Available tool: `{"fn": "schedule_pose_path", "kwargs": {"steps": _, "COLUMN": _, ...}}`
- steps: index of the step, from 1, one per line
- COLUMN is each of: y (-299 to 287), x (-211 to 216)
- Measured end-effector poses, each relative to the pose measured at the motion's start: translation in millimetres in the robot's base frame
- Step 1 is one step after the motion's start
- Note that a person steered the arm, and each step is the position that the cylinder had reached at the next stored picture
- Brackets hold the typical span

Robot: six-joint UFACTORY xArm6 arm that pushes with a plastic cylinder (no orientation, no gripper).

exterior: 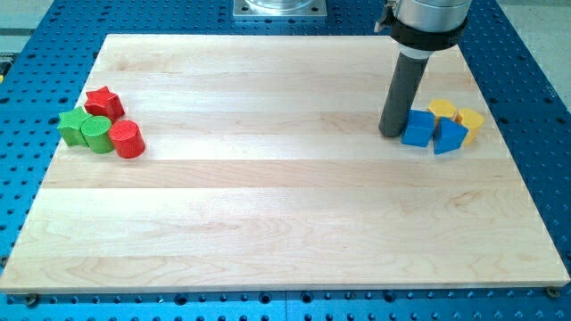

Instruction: Place triangle above cube

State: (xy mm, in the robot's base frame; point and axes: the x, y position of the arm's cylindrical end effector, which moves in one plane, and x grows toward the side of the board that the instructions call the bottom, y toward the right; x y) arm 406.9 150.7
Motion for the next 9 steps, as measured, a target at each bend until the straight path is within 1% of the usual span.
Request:
{"fn": "schedule_pose_path", "kwargs": {"steps": 3, "y": 1, "x": -1}}
{"fn": "schedule_pose_path", "kwargs": {"steps": 4, "y": -10, "x": 0}}
{"fn": "schedule_pose_path", "kwargs": {"steps": 5, "y": -38, "x": 38}}
{"fn": "schedule_pose_path", "kwargs": {"steps": 6, "y": -38, "x": 88}}
{"fn": "schedule_pose_path", "kwargs": {"steps": 7, "y": -10, "x": 109}}
{"fn": "schedule_pose_path", "kwargs": {"steps": 8, "y": 24, "x": 109}}
{"fn": "schedule_pose_path", "kwargs": {"steps": 9, "y": 35, "x": 64}}
